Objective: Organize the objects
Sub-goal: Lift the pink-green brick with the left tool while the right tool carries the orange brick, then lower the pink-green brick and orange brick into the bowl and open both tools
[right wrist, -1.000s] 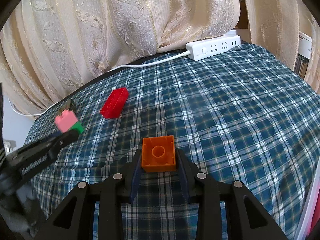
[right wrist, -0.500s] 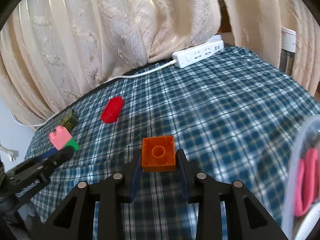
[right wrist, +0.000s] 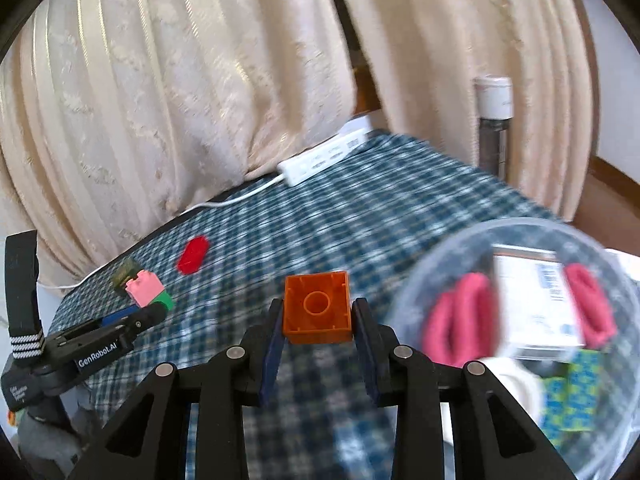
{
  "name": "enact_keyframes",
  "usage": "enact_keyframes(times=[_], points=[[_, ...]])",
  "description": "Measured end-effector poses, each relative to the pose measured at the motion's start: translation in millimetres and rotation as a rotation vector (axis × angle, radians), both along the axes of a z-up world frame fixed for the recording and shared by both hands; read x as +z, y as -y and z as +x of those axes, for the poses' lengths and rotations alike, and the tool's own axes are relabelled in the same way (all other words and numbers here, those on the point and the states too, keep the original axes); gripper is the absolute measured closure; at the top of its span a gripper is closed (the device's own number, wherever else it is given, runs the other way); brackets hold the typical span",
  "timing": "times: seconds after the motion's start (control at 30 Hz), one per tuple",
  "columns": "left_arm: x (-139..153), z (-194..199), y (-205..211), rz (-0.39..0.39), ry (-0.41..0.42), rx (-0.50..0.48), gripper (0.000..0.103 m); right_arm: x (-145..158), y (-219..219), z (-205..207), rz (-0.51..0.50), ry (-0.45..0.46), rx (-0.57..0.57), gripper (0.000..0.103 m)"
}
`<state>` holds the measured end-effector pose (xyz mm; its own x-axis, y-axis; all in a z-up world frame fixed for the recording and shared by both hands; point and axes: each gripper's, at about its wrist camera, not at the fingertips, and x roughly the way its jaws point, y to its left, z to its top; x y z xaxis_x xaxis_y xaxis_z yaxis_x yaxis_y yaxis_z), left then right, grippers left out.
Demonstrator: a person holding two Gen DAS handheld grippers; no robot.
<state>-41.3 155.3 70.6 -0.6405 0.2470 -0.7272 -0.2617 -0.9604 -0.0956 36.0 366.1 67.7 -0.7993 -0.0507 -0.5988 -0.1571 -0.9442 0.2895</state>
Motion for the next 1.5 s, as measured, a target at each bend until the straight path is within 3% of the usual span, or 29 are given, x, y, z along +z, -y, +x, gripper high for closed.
enact_keyframes(times=[0.57, 0.93, 1.5], points=[[19, 24, -76, -0.007, -0.025, -0.169, 0.068, -2, -89, 69, 0.041, 0.016, -0.237, 0.067], [23, 38, -112, -0.018, -0.025, -0.242, 0.068, -11, -120, 83, 0.036, 0.032, -0.305, 0.067], [22, 47, -165, -0.020, -0.012, -0.351, 0.068, -19, -134, 89, 0.021, 0.034, -0.309, 0.067]])
